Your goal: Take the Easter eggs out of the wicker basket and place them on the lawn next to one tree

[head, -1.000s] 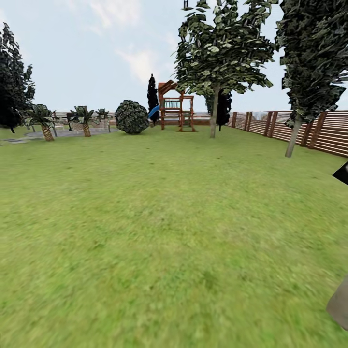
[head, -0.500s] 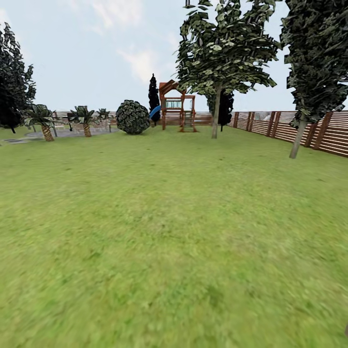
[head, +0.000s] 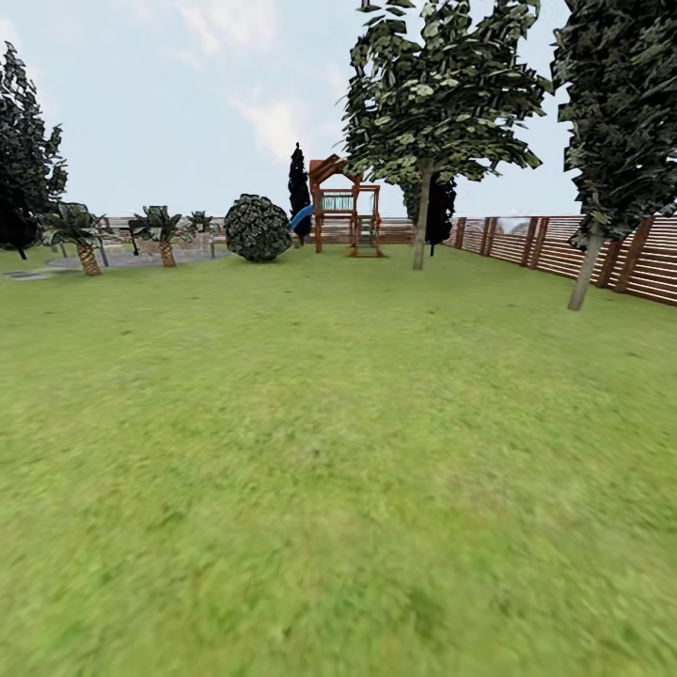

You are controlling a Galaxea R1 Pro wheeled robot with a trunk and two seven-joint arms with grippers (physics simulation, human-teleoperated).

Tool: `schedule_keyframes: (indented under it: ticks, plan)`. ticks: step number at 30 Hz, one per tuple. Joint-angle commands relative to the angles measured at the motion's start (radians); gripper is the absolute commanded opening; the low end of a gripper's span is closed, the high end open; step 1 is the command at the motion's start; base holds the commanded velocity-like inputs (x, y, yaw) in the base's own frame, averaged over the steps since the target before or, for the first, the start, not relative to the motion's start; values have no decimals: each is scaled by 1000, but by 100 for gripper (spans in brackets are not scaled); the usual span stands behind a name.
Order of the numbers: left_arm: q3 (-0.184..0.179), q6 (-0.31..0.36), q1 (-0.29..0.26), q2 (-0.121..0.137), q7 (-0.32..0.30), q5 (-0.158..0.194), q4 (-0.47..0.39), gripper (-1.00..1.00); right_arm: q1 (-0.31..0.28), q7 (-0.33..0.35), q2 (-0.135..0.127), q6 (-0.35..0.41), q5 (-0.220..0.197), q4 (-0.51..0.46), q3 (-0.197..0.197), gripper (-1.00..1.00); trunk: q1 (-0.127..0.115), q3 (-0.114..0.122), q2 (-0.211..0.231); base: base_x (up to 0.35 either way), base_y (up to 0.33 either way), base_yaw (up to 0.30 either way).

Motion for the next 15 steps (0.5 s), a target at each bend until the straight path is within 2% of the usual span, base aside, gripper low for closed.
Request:
schedule_keyframes:
  ticks: [1,15]
  plan:
    - [-2,-1,0,0,1,0,-1,100,0,-1,0,-3,1,1,1,100,1,-1,0,335,0,0]
    - [-2,-1,0,0,1,0,-1,100,0,-1,0,-3,1,1,2,100,1,-1,0,335,0,0]
